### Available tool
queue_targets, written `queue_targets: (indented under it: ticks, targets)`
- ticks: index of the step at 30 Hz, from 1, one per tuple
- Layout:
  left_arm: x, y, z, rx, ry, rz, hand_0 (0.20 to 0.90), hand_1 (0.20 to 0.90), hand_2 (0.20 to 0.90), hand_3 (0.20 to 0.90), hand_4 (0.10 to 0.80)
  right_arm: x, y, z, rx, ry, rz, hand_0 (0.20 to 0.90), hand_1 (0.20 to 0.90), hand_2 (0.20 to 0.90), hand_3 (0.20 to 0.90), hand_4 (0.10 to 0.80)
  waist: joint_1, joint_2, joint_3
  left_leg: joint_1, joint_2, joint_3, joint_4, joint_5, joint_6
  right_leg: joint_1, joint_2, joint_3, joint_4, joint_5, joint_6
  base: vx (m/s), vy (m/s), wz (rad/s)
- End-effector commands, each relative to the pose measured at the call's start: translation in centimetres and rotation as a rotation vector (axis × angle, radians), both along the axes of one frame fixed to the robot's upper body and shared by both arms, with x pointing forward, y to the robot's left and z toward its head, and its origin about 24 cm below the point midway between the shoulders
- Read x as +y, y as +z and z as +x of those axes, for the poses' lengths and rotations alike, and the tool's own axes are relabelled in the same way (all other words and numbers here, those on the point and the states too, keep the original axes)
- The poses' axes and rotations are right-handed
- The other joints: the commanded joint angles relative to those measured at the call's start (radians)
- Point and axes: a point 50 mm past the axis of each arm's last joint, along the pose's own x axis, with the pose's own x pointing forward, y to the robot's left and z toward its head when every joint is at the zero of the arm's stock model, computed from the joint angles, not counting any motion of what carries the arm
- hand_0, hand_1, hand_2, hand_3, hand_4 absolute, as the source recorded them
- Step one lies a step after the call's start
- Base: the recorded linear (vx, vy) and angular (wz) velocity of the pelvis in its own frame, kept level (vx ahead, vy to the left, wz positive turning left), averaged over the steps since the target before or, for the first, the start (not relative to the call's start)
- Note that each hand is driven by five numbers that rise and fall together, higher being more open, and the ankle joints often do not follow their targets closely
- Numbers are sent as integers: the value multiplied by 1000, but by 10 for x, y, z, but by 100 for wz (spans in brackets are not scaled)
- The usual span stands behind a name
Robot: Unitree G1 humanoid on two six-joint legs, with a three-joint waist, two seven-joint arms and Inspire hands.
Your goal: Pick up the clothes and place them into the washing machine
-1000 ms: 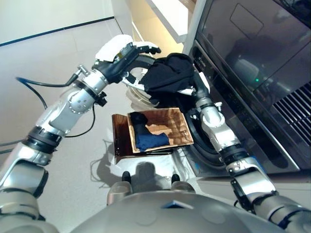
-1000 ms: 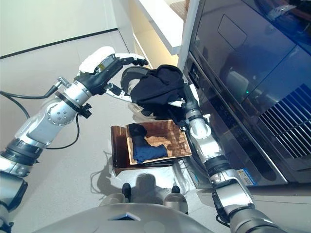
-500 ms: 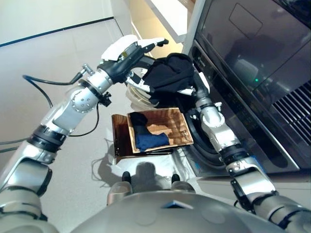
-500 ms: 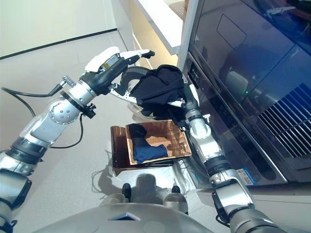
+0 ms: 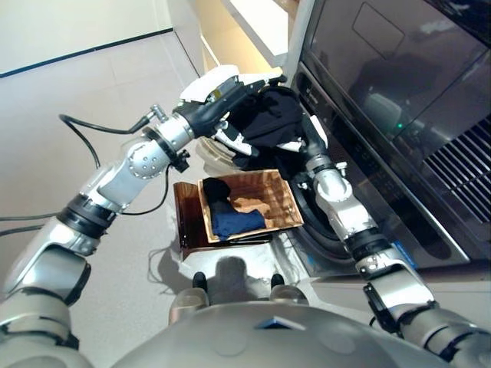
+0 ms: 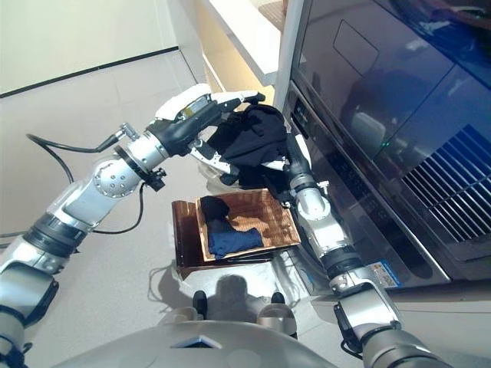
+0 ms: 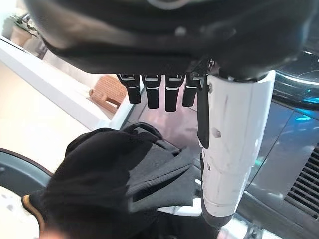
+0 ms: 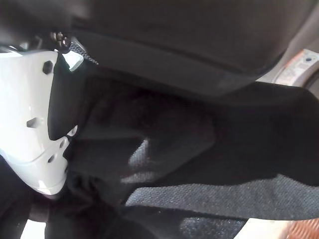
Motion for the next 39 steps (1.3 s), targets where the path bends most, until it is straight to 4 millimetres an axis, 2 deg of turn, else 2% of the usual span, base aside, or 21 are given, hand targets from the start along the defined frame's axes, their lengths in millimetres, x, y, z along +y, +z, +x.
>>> queue_targets:
  ticks: [1,12,19,32,33,34,39]
  targets:
    - [-20,54,15,-153,-73,-123,900,900,900,900,800,19,87,24,-375,89,123,200,200,200,200,300,25,12,-78,64,5,-9,-7,-108,-38,-40,-16,-17,37,3,24,0,0,0]
    - [-21,44,19,-99,-63,-111,900,900,900,900,800,22,92,22,-393,107,147,200,200,200,200,300,23,15,-77,63,5,-8,-7,-108,-37,-41,-16,-15,36,3,24,0,0,0]
    - [-14,32,21,-51,-24,-125,900,900,900,900,800,21,97,20,-416,109,179,200,200,200,200,300,24,14,-77,62,5,-8,-7,-108,-37,-42,-15,-14,36,3,24,0,0,0]
    - [-6,24,23,-14,10,-143,900,900,900,900,800,19,101,19,-434,105,198,200,200,200,200,300,24,14,-77,62,6,-7,-7,-109,-37,-42,-15,-15,36,2,23,0,0,0]
    - [-6,23,23,-13,13,-145,428,428,428,428,463,18,101,19,-435,105,201,200,200,200,200,300,25,14,-76,62,6,-7,-7,-109,-37,-42,-15,-15,36,2,23,0,0,0]
    - [-6,24,23,-17,17,-151,200,200,200,200,300,18,102,19,-437,104,202,200,200,200,200,300,25,13,-76,62,6,-8,-7,-109,-37,-42,-14,-15,37,2,23,0,0,0]
    - [-5,24,23,-12,19,-164,200,200,200,200,300,19,102,19,-439,107,203,200,200,200,200,300,26,13,-76,62,6,-8,-7,-109,-37,-43,-14,-15,37,2,23,0,0,0]
